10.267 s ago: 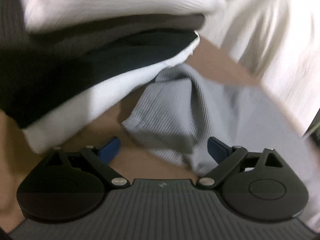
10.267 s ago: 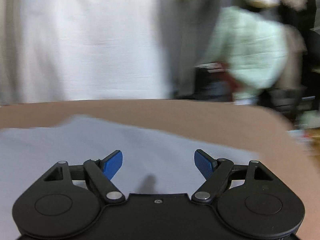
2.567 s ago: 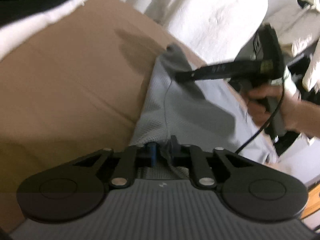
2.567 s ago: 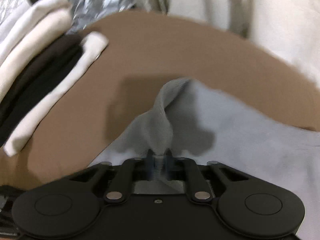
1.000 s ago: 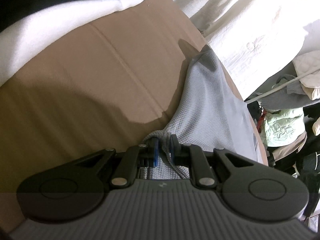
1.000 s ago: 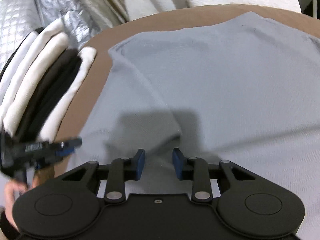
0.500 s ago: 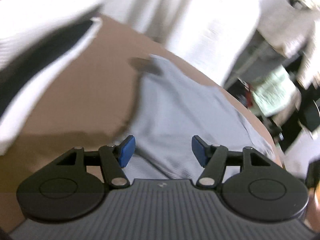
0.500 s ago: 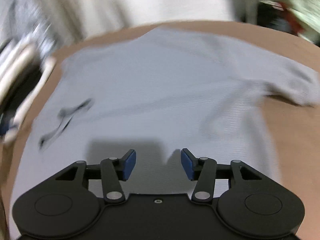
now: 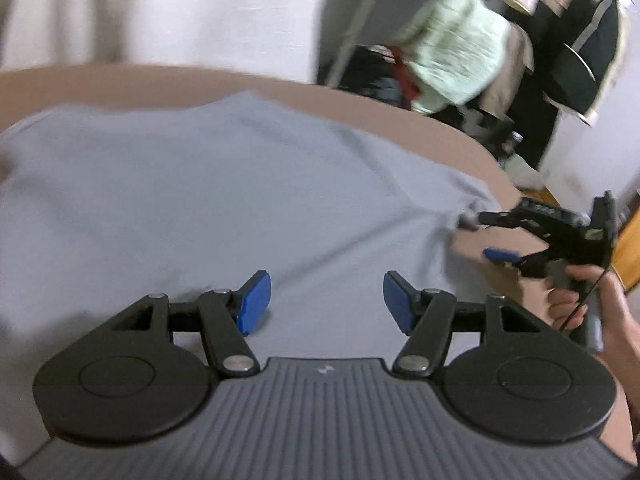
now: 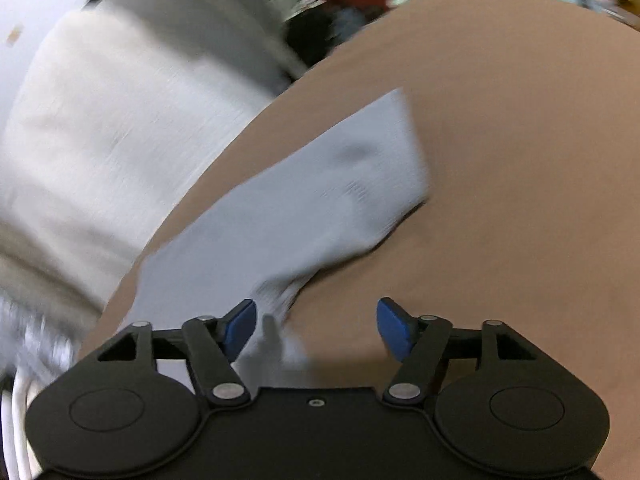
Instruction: Fold clothes
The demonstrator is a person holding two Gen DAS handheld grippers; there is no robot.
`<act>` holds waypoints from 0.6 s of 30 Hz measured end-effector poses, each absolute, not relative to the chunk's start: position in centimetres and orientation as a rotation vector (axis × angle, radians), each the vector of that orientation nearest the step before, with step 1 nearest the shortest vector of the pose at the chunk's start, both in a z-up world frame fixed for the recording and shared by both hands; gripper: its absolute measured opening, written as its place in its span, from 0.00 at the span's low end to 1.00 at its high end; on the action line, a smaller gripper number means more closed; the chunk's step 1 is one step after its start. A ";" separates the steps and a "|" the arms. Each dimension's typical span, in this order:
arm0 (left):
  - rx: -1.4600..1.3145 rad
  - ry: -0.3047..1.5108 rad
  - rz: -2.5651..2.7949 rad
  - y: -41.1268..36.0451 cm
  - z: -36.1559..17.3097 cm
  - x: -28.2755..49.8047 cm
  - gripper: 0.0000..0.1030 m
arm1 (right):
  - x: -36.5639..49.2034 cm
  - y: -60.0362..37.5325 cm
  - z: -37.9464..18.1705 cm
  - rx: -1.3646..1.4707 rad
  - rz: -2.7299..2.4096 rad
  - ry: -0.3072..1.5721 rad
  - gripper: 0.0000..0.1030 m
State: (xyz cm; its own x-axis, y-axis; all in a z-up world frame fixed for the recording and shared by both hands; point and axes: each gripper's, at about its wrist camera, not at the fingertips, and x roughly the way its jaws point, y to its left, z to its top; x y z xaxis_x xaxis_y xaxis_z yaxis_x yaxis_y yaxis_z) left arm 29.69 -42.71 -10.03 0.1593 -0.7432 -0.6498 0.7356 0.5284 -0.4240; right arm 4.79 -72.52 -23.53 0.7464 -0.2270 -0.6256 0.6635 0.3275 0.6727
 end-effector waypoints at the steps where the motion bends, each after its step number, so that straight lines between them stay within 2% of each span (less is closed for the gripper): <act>1: -0.027 0.960 -1.085 -44.7 -10.1 30.2 0.60 | 4.9 -73.4 -24.2 1.139 -0.608 0.441 0.80; 7: -0.048 1.056 -1.174 -52.2 -13.1 31.3 0.60 | 6.3 -76.4 -25.6 1.150 -0.642 0.276 0.80; 9: -0.043 1.087 -1.208 -53.5 -14.1 31.3 0.60 | 7.1 -77.3 -25.9 1.119 -0.668 0.251 0.77; 10: -0.055 1.113 -1.224 -54.1 -14.8 31.3 0.60 | 7.4 -77.6 -25.9 1.094 -0.678 0.247 0.72; 11: -0.069 1.143 -1.218 -54.2 -15.4 31.4 0.60 | 8.0 -77.6 -25.5 1.052 -0.693 0.266 0.47; 12: -0.072 1.168 -1.197 -53.6 -15.8 31.5 0.60 | 8.5 -77.8 -25.0 0.993 -0.707 0.309 0.12; 18: -0.227 1.073 -1.070 -47.1 -15.1 33.4 0.60 | 12.2 -73.9 -19.4 0.696 -0.631 0.344 0.10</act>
State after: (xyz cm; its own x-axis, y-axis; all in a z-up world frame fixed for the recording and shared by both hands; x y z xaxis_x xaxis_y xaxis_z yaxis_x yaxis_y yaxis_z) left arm 33.42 -47.08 -15.06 0.0597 -0.7974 -0.6006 0.5982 0.5102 -0.6179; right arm 12.22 -73.86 -19.38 0.7627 -0.4210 -0.4910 0.6409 0.5945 0.4857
